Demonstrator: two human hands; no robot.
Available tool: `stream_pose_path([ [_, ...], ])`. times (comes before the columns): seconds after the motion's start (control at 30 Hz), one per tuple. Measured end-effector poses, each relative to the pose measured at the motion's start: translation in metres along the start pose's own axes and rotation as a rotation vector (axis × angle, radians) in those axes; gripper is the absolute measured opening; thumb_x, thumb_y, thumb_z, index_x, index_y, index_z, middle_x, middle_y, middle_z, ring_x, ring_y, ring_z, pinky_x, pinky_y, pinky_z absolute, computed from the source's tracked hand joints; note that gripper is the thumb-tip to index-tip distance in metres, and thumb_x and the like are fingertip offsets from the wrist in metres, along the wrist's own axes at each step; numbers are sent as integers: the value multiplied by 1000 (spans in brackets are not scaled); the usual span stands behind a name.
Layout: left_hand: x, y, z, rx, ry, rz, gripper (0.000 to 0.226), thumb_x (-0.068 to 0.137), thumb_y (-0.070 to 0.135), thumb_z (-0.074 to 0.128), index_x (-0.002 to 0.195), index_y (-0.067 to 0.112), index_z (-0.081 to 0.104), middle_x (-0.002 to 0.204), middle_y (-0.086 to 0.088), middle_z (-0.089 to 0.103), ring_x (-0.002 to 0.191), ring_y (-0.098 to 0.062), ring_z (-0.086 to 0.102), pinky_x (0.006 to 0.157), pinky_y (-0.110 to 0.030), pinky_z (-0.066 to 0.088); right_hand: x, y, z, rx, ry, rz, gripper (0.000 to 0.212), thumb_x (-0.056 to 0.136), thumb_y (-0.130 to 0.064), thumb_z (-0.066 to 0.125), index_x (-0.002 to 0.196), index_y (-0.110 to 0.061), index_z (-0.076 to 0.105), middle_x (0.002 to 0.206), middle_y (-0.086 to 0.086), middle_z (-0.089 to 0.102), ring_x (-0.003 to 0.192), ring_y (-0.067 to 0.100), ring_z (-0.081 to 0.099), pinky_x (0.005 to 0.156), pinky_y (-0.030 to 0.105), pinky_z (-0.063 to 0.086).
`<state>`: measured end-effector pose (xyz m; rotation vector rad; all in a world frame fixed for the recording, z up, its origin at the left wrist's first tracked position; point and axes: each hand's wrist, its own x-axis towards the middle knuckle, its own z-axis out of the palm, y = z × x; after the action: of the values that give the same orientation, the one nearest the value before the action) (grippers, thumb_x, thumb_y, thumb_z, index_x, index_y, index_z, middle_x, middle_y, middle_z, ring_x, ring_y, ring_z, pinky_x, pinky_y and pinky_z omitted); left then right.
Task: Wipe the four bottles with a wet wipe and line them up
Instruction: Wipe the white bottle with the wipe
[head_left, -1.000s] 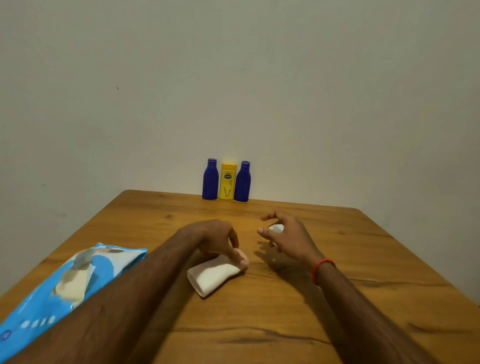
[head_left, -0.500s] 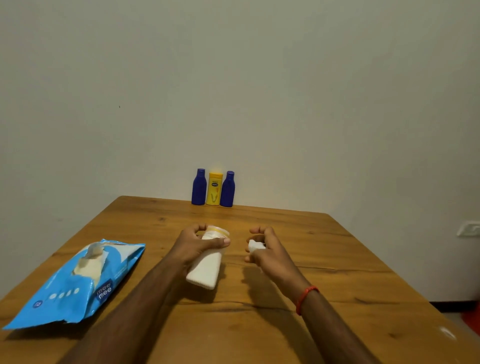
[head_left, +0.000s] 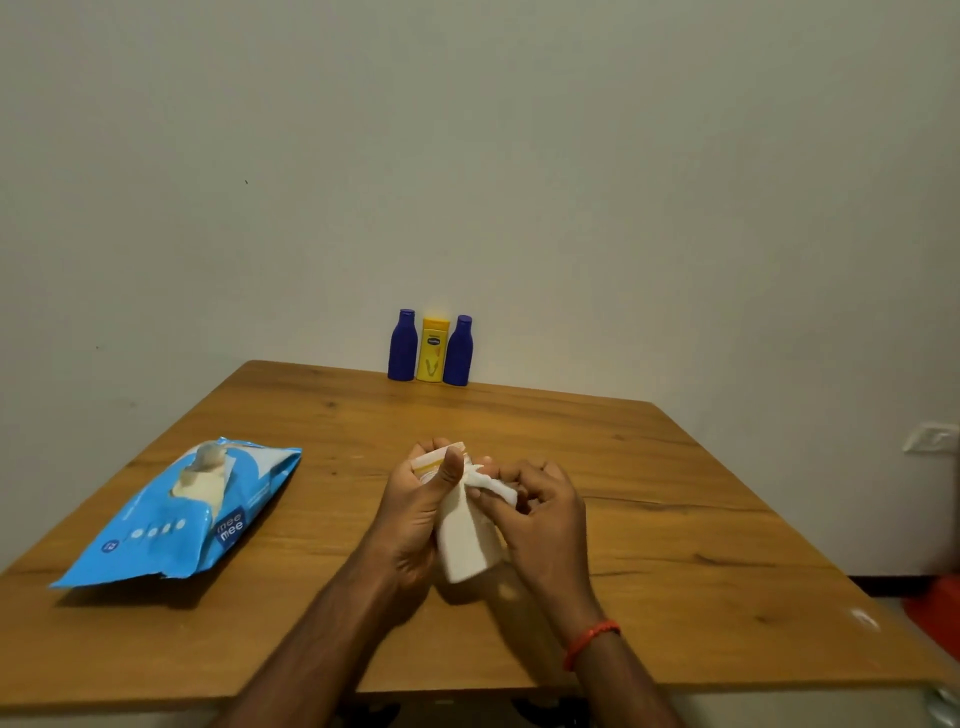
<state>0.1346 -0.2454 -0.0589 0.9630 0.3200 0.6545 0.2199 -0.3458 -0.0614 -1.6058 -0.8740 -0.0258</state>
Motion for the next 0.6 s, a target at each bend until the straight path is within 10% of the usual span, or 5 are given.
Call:
stream_pose_path([
  [0.13,-6,-10,8,-82,26,3,86,53,83,65,114,23,61,102,-16,74,94,-34,72,87,-57,57,-13,-9,-5,4,43,-37,24,81,-26,80,96,-42,70,97,-12,62,93,1,61,76,31,60],
  [0.43,-15,-26,5,-336,-79,-107,115,57,101,32,125,13,62,106,-20,68,95,-30,67,90,-46,52,-39,-25,-5,-280,-62,-385,22,87,-15,72,109,-21,75,105,-10,62,100,1,57,85,14,50],
  [0.6,-18,-27,9,-244,-139,-72,124,43,106,38,121,13,61,108,-21,66,96,-34,63,92,-49,46,-23,-21,-15,-185,181,-194,16,87,-13,74,101,-23,76,97,-10,68,89,-1,61,73,15,51],
])
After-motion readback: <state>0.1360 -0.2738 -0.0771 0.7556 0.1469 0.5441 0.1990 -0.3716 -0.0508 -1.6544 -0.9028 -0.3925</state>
